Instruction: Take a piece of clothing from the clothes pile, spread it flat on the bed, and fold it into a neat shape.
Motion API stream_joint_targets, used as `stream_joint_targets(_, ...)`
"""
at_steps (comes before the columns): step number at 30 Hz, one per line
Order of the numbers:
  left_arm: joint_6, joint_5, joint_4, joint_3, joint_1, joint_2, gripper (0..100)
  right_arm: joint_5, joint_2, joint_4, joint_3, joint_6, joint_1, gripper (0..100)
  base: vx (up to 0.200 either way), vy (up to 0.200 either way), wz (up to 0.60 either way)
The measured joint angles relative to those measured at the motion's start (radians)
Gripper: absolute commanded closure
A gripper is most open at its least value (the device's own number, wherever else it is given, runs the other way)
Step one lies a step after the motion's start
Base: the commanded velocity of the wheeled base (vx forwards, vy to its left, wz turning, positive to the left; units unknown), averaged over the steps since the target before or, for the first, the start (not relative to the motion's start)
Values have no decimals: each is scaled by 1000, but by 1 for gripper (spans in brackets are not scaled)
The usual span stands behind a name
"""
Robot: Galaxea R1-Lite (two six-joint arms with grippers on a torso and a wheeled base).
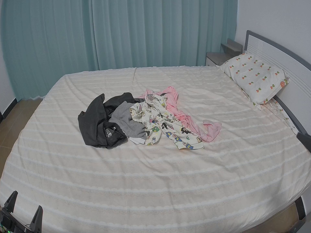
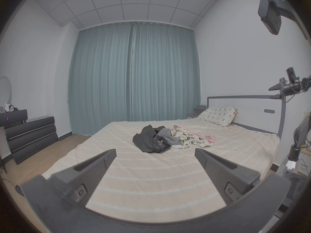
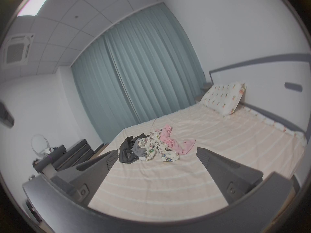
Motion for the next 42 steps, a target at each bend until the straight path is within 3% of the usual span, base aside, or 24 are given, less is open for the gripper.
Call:
stream_joint_targets(12, 0, 0, 0, 0, 0, 0, 0, -11, 593, -133, -273, 164, 58, 0, 0, 0, 0)
stream_joint_targets(27, 0, 0, 0, 0, 0, 0, 0, -141, 1335, -153, -877, 271, 104, 0, 0, 0, 0)
stream_joint_targets(34, 0, 0, 0, 0, 0, 0, 0, -207, 1637, -136, -1121, 218, 126, 0, 0, 0, 0)
stream_joint_targets(42, 0, 0, 0, 0, 0, 0, 0, -222, 1757, -175, -1173, 147, 139, 0, 0, 0, 0)
